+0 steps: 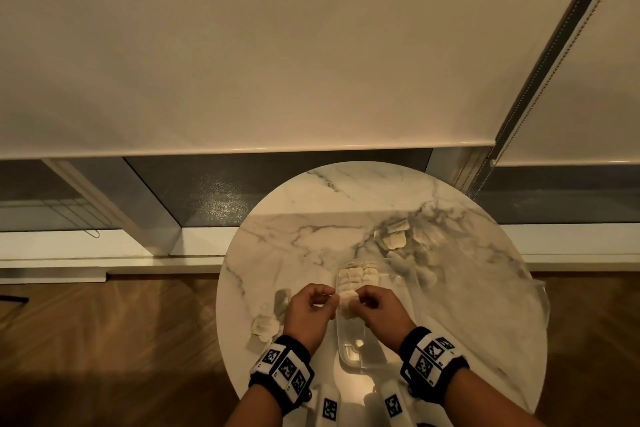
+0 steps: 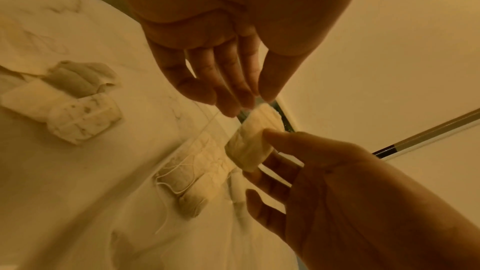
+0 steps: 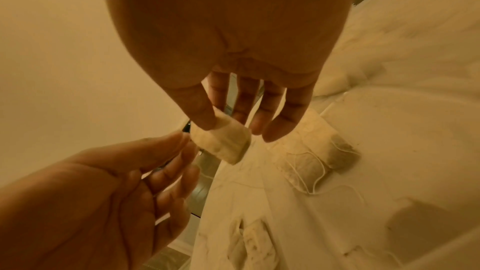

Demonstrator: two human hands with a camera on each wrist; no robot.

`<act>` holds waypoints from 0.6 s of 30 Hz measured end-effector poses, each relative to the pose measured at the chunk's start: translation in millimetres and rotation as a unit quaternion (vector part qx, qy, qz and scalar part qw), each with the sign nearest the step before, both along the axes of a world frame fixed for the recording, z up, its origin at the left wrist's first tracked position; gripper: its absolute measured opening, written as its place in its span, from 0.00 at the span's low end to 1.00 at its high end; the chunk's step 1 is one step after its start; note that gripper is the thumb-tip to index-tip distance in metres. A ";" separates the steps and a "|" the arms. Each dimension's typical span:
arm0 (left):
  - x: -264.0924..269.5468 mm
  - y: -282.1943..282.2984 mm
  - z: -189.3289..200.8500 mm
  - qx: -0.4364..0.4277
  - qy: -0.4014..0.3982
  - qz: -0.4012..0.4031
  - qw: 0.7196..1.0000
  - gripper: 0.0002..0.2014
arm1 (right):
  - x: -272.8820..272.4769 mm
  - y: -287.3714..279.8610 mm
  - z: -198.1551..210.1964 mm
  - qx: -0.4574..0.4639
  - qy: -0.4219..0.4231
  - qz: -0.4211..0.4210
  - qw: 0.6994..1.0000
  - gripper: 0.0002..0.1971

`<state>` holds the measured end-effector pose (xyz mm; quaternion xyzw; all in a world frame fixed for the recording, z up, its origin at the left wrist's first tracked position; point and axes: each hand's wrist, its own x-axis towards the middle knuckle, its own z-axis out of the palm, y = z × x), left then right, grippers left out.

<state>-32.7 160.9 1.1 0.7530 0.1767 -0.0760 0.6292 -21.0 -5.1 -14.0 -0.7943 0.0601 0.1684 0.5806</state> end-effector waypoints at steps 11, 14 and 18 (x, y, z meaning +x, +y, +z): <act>-9.4 -10.9 -54.0 0.150 0.160 -0.077 0.973 0.17 | 9.4 -37.4 -48.9 -0.139 0.149 -0.038 0.978 0.07; -9.6 -14.3 -58.1 0.160 0.164 -0.080 0.970 0.16 | 17.7 -40.6 -57.6 -0.181 0.146 0.003 0.973 0.07; -9.3 -15.1 -58.7 0.169 0.164 -0.081 0.968 0.15 | 28.3 -36.9 -64.1 -0.205 0.155 0.025 0.966 0.08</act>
